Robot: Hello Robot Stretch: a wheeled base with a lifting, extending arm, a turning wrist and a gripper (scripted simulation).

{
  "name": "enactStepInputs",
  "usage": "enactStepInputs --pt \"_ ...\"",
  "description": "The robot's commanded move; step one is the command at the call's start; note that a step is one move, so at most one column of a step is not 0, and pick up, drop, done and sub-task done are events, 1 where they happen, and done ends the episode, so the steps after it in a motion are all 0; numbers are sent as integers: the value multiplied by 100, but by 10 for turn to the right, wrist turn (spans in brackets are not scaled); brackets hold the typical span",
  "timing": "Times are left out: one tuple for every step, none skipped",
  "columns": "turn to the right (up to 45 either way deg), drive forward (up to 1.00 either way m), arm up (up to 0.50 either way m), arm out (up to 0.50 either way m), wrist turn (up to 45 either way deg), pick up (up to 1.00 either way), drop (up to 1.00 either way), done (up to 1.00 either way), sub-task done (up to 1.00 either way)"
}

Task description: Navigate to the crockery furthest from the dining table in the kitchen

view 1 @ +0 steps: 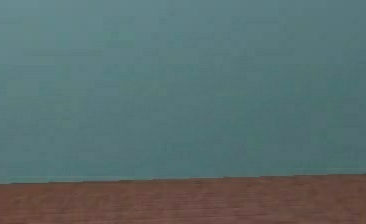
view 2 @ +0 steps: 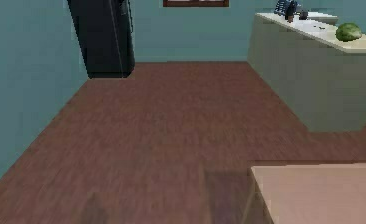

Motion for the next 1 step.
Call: enactStepInputs --pt "0 15 0 0 0 0 0 0 0"
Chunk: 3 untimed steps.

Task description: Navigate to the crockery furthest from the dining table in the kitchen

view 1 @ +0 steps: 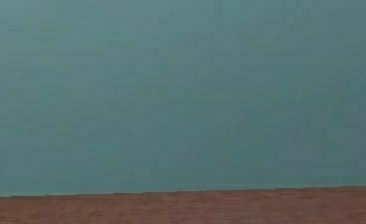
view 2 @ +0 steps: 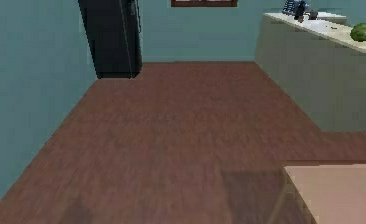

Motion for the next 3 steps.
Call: enactStepInputs --pt "450 0 0 0 0 0 0 0 0" --pt "390 0 0 0 0 0 0 0 0" --pt "0 75 0 0 0 0 0 0 0"
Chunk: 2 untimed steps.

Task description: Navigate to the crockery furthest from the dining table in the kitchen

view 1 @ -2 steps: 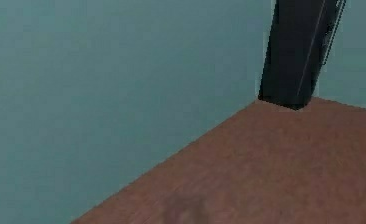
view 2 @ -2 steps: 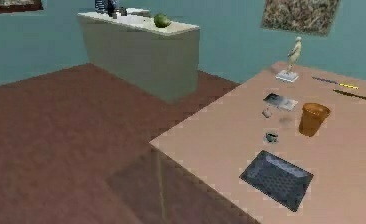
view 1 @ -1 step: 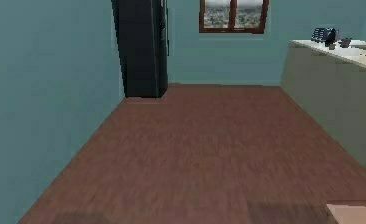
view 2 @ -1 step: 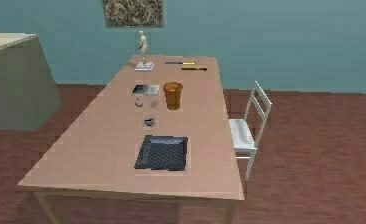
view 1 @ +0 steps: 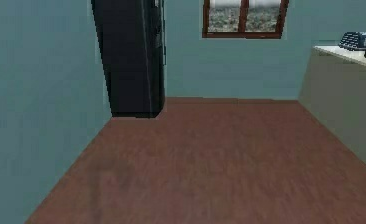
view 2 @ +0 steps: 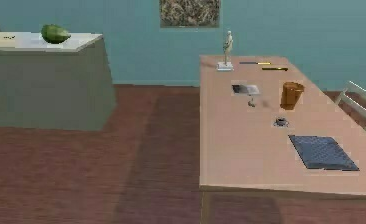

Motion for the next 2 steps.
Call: enactStepInputs --pt "450 0 0 0 0 0 0 0 0" --pt "330 0 0 0 0 0 0 0 0"
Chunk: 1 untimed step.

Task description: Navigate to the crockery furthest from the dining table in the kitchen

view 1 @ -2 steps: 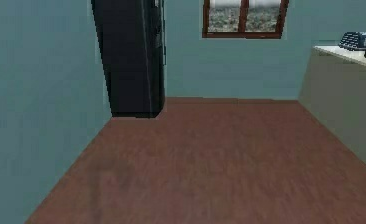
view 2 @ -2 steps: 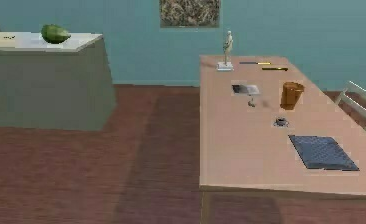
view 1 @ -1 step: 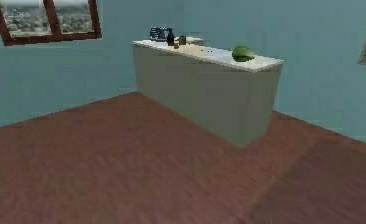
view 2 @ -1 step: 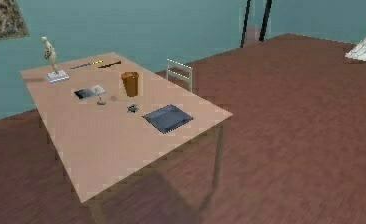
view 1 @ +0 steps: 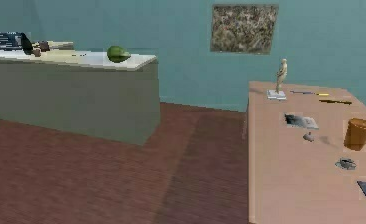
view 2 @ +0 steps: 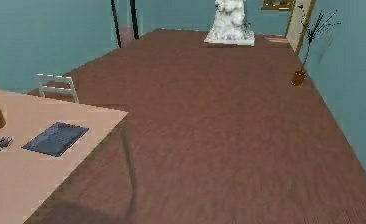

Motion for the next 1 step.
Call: enactStepInputs --pt "0 100 0 0 0 0 0 0 0"
